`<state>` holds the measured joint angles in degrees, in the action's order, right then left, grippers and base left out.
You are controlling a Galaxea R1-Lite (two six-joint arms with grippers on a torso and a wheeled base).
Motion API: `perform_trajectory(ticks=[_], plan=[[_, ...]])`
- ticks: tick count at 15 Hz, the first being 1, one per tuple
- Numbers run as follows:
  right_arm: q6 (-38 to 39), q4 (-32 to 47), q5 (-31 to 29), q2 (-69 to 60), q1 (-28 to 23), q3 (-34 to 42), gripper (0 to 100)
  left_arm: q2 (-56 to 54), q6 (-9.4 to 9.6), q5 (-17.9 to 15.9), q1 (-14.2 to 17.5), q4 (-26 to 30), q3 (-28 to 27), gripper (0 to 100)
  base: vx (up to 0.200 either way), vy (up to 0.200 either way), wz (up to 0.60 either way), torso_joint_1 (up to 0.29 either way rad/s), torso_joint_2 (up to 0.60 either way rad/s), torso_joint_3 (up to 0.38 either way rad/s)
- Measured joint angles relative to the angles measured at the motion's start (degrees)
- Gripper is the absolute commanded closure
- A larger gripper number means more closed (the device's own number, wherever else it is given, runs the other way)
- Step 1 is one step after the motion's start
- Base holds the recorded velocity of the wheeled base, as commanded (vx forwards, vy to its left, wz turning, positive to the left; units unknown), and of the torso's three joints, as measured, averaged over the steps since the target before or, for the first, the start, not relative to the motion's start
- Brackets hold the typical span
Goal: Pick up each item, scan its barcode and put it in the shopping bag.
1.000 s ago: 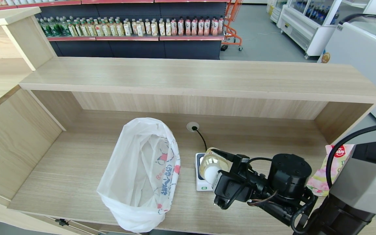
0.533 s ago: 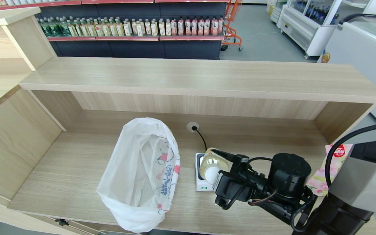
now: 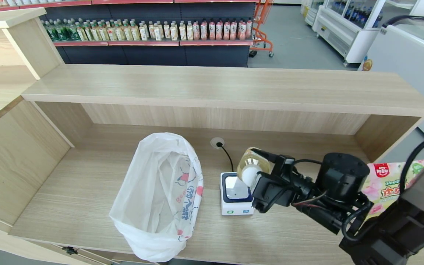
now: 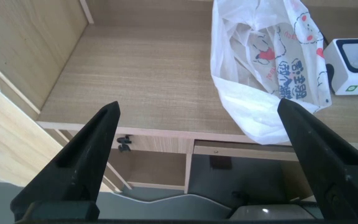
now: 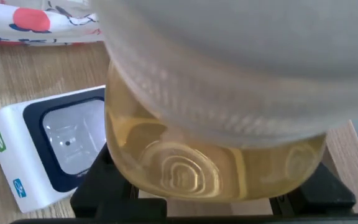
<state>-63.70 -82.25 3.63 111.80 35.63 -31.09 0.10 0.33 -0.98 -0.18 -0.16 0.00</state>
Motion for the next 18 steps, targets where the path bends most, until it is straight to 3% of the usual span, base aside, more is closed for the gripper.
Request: perform_trajectory(ticks=[3, 4, 7, 10, 18], plan=[[11.4, 20.0, -7.4, -12.0, -0.4, -3.4, 100, 0.0, 0.0, 0.0, 0.0, 0.0, 0.0, 0, 0.0, 0.0, 0.0, 0.0, 0.0, 0.0], [18.9, 29.4, -10.2, -16.5, -0.5, -5.5, 100, 0.0, -0.01, 0.0, 0.0, 0.0, 0.0, 0, 0.0, 0.0, 0.0, 0.0, 0.0, 0.0], [51.7, 53.4, -16.4, -28.6, -0.7, -11.8, 100, 0.0, -0.04, 0.0, 0.0, 0.0, 0.0, 0, 0.0, 0.0, 0.0, 0.0, 0.0, 0.0], [69.2, 65.6, -18.2, -38.8, -0.8, -13.6, 100, 0.0, -0.17, 0.0, 0.0, 0.0, 0.0, 0, 0.0, 0.2, 0.0, -0.007, 0.0, 0.002], [70.3, 65.0, -14.8, -41.8, 1.2, -12.6, 100, 0.0, -0.17, 0.0, 0.0, 0.0, 0.0, 0, 0.0, 0.2, 0.0, 0.004, 0.0, 0.002]])
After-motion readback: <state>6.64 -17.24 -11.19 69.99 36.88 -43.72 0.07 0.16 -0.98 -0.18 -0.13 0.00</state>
